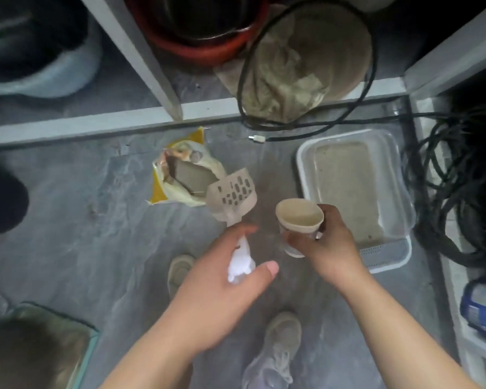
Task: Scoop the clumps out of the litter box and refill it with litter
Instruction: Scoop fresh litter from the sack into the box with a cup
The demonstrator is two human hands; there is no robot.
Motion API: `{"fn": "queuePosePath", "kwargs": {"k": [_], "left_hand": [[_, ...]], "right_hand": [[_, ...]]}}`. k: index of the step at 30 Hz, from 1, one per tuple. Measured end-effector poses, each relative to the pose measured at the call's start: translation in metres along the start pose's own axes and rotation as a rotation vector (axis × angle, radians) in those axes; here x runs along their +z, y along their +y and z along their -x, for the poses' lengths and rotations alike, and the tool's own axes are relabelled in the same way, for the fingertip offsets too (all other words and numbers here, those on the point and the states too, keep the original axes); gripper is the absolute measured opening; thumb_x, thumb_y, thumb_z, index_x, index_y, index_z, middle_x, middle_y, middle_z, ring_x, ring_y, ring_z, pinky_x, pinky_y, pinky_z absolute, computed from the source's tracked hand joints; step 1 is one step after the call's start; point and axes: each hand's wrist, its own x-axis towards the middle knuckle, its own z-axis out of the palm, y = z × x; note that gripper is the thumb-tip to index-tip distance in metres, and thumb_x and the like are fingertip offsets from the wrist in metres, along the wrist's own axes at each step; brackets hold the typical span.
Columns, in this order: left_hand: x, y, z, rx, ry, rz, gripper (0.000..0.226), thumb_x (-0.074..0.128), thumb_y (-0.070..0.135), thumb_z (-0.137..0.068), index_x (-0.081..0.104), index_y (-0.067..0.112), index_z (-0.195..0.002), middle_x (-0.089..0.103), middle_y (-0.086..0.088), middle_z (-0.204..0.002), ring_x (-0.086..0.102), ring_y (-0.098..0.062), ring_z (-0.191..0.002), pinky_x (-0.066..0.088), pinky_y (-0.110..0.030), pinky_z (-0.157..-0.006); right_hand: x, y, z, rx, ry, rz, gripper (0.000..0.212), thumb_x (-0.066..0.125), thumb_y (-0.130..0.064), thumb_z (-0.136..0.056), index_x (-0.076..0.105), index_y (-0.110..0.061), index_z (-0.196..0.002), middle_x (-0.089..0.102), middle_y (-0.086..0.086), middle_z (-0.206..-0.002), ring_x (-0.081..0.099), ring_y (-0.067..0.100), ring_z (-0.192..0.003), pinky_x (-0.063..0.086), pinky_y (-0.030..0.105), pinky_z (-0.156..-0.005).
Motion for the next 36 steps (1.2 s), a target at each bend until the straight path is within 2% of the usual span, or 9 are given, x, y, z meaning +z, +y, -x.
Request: {"fn": "queuePosePath", "kwargs": {"k": [3, 5, 9, 11, 13, 16, 22, 28, 36], "left_hand": [[-0.014, -0.021, 0.013, -0.101, 0.116, 0.122, 0.063, 0.061, 0.075, -0.063, 0.044, 0.067, -0.123, 0.056, 0.038, -0.128, 0.046, 0.016, -0.126, 0.039, -0.024, -0.108], [-0.018, -0.041, 0.01, -0.126, 0.163, 0.163, 0.065, 0.063, 0.075, -0.063, 0.044, 0.065, -0.124, 0.059, 0.03, -0.129, 0.051, 0.009, -0.126, 0.043, -0.031, -0.109], [-0.022, -0.078, -0.005, -0.168, 0.233, 0.225, 0.068, 0.066, 0.073, -0.06, 0.047, 0.063, -0.124, 0.061, 0.024, -0.128, 0.058, 0.003, -0.121, 0.048, -0.036, -0.105], [-0.024, -0.096, -0.008, -0.186, 0.254, 0.213, 0.07, 0.066, 0.075, -0.058, 0.047, 0.062, -0.124, 0.06, 0.025, -0.129, 0.056, 0.004, -0.121, 0.047, -0.031, -0.104], [-0.029, -0.11, -0.009, -0.207, 0.276, 0.204, 0.07, 0.064, 0.077, -0.055, 0.045, 0.067, -0.121, 0.059, 0.029, -0.129, 0.052, 0.011, -0.121, 0.041, -0.013, -0.099], [-0.043, -0.125, -0.014, -0.224, 0.303, 0.184, 0.068, 0.061, 0.076, -0.054, 0.041, 0.07, -0.12, 0.058, 0.029, -0.124, 0.046, 0.021, -0.116, 0.03, 0.005, -0.084], [-0.065, -0.141, -0.024, -0.247, 0.325, 0.199, 0.072, 0.059, 0.077, -0.054, 0.038, 0.073, -0.122, 0.055, 0.035, -0.125, 0.041, 0.028, -0.115, 0.028, 0.008, -0.083], [-0.07, -0.146, -0.029, -0.263, 0.368, 0.307, 0.076, 0.063, 0.076, -0.051, 0.044, 0.068, -0.124, 0.058, 0.034, -0.125, 0.049, 0.02, -0.116, 0.038, -0.007, -0.088], [-0.077, -0.148, -0.032, -0.293, 0.411, 0.351, 0.079, 0.062, 0.078, -0.046, 0.045, 0.07, -0.123, 0.06, 0.034, -0.123, 0.051, 0.021, -0.111, 0.038, -0.007, -0.087]], "right_hand": [[0.037, -0.014, -0.012, -0.044, -0.066, 0.046, 0.046, 0.085, -0.025, -0.075, 0.053, -0.035, -0.107, 0.064, -0.02, -0.09, 0.059, -0.01, -0.079, 0.043, 0.006, -0.058], [0.063, -0.02, -0.025, -0.083, -0.119, 0.074, 0.046, 0.085, -0.026, -0.076, 0.054, -0.034, -0.108, 0.064, -0.02, -0.09, 0.059, -0.01, -0.079, 0.043, 0.006, -0.059], [0.107, -0.023, -0.058, -0.199, -0.133, 0.202, 0.044, 0.085, -0.025, -0.075, 0.056, -0.031, -0.108, 0.066, -0.007, -0.104, 0.064, 0.01, -0.094, 0.05, 0.026, -0.077], [0.129, -0.025, -0.077, -0.224, -0.125, 0.249, 0.044, 0.085, -0.026, -0.074, 0.057, -0.03, -0.107, 0.067, -0.006, -0.105, 0.064, 0.015, -0.096, 0.054, 0.033, -0.079], [0.151, -0.024, -0.095, -0.251, -0.109, 0.305, 0.045, 0.083, -0.033, -0.071, 0.058, -0.029, -0.108, 0.066, -0.005, -0.104, 0.063, 0.02, -0.099, 0.057, 0.041, -0.081], [0.181, -0.027, -0.116, -0.304, -0.08, 0.431, 0.048, 0.082, -0.037, -0.07, 0.06, -0.021, -0.11, 0.065, 0.003, -0.104, 0.057, 0.027, -0.101, 0.049, 0.038, -0.087], [0.23, -0.045, -0.135, -0.389, 0.027, 0.625, 0.059, 0.079, -0.04, -0.072, 0.062, -0.008, -0.119, 0.058, 0.016, -0.113, 0.049, 0.037, -0.105, 0.043, 0.042, -0.087], [0.261, -0.061, -0.14, -0.422, 0.024, 0.611, 0.057, 0.078, -0.032, -0.075, 0.06, -0.006, -0.123, 0.055, 0.016, -0.119, 0.05, 0.036, -0.111, 0.046, 0.042, -0.091], [0.282, -0.064, -0.142, -0.441, 0.052, 0.592, 0.063, 0.076, -0.022, -0.079, 0.05, -0.006, -0.135, 0.054, 0.017, -0.123, 0.051, 0.036, -0.113, 0.047, 0.046, -0.095]]}}
